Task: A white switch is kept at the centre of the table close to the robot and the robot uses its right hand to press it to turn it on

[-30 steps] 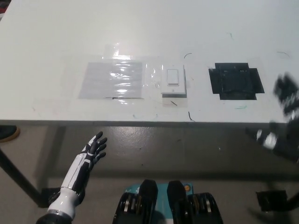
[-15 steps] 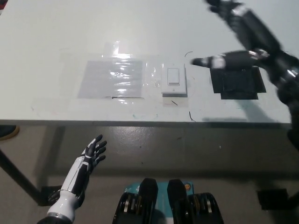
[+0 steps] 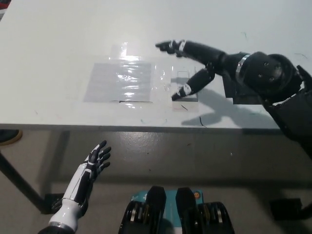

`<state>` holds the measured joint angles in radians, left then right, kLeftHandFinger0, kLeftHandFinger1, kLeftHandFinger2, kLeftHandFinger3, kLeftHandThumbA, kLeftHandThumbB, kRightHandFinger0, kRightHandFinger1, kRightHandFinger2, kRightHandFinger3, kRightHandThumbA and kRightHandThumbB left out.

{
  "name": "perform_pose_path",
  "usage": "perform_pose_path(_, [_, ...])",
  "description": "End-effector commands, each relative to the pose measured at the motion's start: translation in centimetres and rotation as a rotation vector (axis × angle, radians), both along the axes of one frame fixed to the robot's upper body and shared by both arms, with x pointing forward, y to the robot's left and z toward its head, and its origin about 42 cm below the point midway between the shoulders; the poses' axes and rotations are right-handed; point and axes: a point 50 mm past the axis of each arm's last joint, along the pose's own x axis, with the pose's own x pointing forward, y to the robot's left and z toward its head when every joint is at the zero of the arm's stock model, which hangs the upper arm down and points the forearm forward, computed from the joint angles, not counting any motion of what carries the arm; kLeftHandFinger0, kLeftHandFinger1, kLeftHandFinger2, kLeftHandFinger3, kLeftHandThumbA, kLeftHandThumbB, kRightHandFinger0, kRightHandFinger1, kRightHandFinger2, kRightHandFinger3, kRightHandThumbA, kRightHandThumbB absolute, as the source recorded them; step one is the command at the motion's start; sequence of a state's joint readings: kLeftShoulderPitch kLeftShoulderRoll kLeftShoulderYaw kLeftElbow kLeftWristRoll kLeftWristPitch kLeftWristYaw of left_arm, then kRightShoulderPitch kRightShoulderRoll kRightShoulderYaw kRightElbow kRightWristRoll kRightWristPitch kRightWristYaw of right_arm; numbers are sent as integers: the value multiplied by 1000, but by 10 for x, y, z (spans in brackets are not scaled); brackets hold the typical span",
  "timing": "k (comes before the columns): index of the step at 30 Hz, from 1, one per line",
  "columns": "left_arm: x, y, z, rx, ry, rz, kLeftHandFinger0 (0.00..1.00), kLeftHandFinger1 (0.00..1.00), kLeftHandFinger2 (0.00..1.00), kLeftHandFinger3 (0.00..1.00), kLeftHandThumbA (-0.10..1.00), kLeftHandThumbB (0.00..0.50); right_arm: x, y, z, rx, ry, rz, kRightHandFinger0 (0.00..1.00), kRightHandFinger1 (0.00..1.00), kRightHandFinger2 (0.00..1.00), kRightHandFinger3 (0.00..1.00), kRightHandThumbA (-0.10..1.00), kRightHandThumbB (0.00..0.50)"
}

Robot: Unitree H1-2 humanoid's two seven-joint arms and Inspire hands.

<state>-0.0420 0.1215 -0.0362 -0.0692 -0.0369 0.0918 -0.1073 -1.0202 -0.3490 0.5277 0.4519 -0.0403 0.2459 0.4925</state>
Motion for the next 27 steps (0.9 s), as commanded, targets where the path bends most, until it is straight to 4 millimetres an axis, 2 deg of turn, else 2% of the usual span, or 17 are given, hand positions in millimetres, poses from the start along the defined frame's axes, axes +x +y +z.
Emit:
perform_pose_path(1, [2, 2, 13, -1, -49, -19, 1000, 1000, 1000, 1000, 1000, 0, 10, 5, 18, -121, -102, 27, 1000, 1000, 1000, 1000, 1000, 230])
perform_pose_path(4, [2, 2, 13, 2, -49, -17, 1000, 1000, 1000, 1000, 1000, 0, 13, 4, 9, -173, -109, 21, 1000, 1000, 1000, 1000, 1000, 257])
perform_pose_path(9, [2, 2, 14, 2, -46, -13, 1000, 1000, 1000, 1000, 1000, 0, 16, 2, 1, -222, -105, 15, 1000, 1000, 1000, 1000, 1000, 251])
perform_pose_path(11, [2, 1, 14, 1, -50, -13, 1000, 1000, 1000, 1000, 1000, 0, 17, 2, -1, -237, -105, 11, 1000, 1000, 1000, 1000, 1000, 276])
perform_pose_path(27, [6, 1, 18, 6, -55, -18, 1000, 1000, 1000, 1000, 1000, 0, 15, 9, -3, -258, -88, 21, 1000, 1000, 1000, 1000, 1000, 308])
